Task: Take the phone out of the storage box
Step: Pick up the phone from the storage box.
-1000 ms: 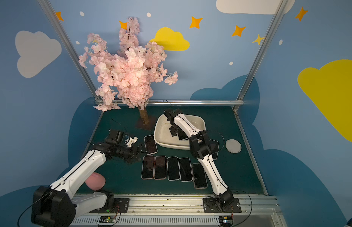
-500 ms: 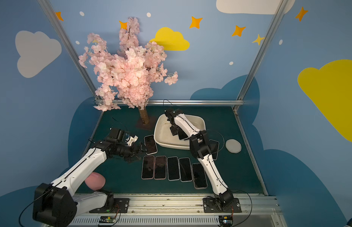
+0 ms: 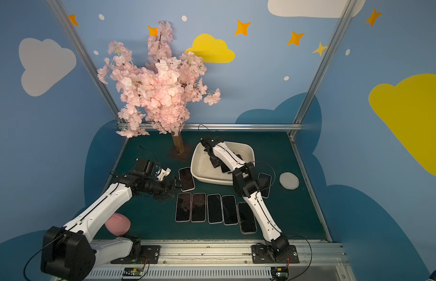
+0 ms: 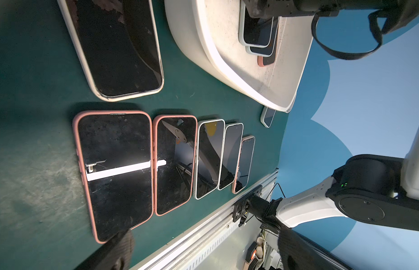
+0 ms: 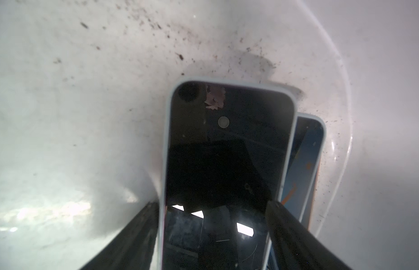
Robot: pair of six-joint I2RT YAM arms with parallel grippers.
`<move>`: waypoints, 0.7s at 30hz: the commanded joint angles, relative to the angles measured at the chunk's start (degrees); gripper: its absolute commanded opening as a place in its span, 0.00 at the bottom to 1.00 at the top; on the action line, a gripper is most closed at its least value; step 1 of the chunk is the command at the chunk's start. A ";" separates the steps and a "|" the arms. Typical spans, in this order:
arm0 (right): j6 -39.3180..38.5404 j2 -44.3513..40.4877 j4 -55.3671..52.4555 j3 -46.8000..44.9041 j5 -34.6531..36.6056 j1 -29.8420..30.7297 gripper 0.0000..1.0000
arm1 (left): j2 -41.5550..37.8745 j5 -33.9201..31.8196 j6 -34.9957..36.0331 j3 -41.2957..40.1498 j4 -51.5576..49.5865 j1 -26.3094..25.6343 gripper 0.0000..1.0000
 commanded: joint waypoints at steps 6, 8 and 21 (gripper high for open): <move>1.93 -1.34 -0.95 -1.59 -4.40 -0.23 0.69 | -0.19 0.61 1.09 0.55 -0.12 0.20 1.00; 1.79 -2.97 -0.57 -1.64 -4.53 -0.23 0.69 | -0.24 0.82 0.93 0.37 0.19 0.22 1.00; 0.98 -3.46 -0.05 -2.79 -0.85 -1.61 0.99 | -1.35 1.27 0.25 -1.13 0.77 0.21 1.00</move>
